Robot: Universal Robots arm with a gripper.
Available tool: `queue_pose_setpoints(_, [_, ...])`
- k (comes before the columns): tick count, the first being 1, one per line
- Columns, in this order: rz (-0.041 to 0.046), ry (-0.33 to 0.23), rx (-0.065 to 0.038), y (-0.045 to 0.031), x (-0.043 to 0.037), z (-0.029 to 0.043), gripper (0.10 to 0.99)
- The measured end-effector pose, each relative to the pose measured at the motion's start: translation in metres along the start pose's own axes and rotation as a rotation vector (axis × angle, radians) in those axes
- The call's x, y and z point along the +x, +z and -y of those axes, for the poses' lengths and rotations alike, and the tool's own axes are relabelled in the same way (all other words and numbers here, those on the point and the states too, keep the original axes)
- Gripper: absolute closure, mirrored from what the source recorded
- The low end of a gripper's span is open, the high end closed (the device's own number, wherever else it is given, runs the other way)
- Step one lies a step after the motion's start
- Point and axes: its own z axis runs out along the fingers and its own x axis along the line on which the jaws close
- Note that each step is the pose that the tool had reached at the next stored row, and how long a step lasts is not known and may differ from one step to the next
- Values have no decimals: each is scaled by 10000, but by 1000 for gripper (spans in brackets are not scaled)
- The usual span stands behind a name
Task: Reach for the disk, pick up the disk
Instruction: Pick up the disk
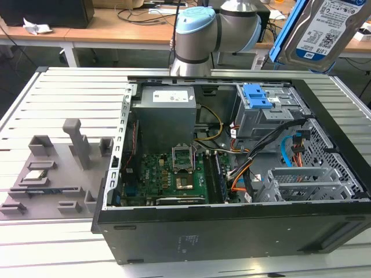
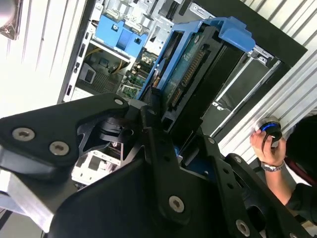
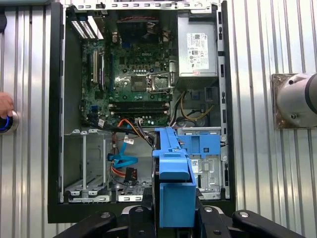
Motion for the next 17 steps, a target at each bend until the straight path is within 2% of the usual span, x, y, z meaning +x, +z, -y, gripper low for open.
queue_pose_setpoints(17, [1, 0, 0, 1, 272, 14, 722])
